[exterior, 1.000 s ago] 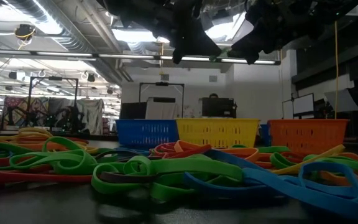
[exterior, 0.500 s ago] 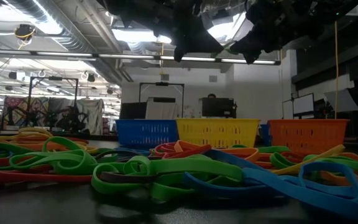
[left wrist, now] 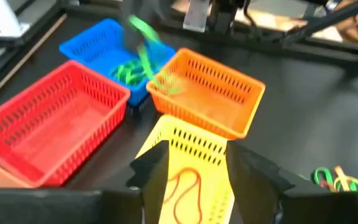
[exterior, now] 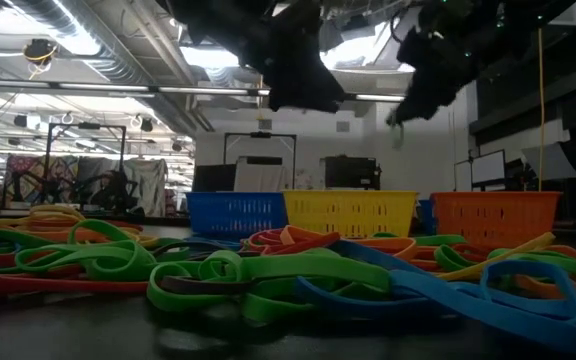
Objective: Sort rubber bands into baskets
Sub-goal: Put the green rubber band into the right blue basket, then put the violet rubber band into the pink basket
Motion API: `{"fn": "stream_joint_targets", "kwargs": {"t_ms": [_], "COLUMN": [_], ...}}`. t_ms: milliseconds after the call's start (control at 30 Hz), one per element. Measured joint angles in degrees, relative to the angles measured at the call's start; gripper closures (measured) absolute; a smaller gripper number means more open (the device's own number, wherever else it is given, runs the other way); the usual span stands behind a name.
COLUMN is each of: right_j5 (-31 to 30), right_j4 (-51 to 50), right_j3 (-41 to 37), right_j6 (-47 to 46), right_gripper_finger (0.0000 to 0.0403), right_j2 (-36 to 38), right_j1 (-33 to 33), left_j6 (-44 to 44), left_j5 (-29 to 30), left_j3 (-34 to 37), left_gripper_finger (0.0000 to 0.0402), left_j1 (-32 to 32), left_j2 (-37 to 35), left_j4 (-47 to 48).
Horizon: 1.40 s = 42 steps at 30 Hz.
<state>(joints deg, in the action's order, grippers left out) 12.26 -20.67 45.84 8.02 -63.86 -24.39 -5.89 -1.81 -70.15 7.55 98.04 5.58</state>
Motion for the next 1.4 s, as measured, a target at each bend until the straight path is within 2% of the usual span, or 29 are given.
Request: {"fn": "stream_joint_targets", "kwargs": {"t_ms": [167, 267, 400, 533, 767, 900, 1033, 1233, 1400], "right_j5": [-12.2, -16.4, -16.8, -16.8, -16.8, -16.8, -16.8, -16.8, -16.8], "right_j4": [-12.3, -17.9, -22.8, -22.5, -22.5, -22.4, -22.4, -22.4, -22.4], "right_j3": [2.7, 2.9, 2.8, 1.7, 1.2, 1.2, 1.2, 1.2, 1.2], "right_j6": [0.0, 0.0, 0.0, 0.0, 0.0, 0.0, 0.0, 0.0, 0.0], "right_gripper_finger": [0.0395, 0.0397, 0.0399, 0.0388, 0.0375, 0.035, 0.0309, 0.0261, 0.0246], "right_j2": [0.0, 0.0, -1.1, -2.3, -5.5, -7.1, -7.8, -7.8, -7.8], "right_j1": [-3.3, -6.0, -8.5, -9.2, -9.0, -9.0, -9.0, -9.0, -9.0], "left_j6": [0.0, 0.0, -0.1, -0.4, -3.0, -6.2, -12.5, -22.1, -26.8], "left_j5": [0.0, 0.0, 0.0, 0.0, 0.0, 0.0, 0.0, -0.1, -0.1], "left_j3": [0.0, 0.0, 0.0, 0.0, 0.0, 0.0, 0.1, 4.0, 7.7], "left_gripper_finger": [0.0232, 0.0231, 0.0231, 0.0231, 0.0244, 0.0256, 0.0264, 0.0265, 0.0266], "left_j1": [0.0, 0.0, 0.1, 0.1, 0.1, 0.1, 0.1, -0.9, -2.2], "left_j2": [0.0, 0.0, 0.0, 0.0, -0.1, -0.1, -0.1, -0.1, 0.2], "left_j4": [4.6, 7.4, 11.2, 15.2, 29.1, 39.2, 48.0, 48.6, 46.6]}}
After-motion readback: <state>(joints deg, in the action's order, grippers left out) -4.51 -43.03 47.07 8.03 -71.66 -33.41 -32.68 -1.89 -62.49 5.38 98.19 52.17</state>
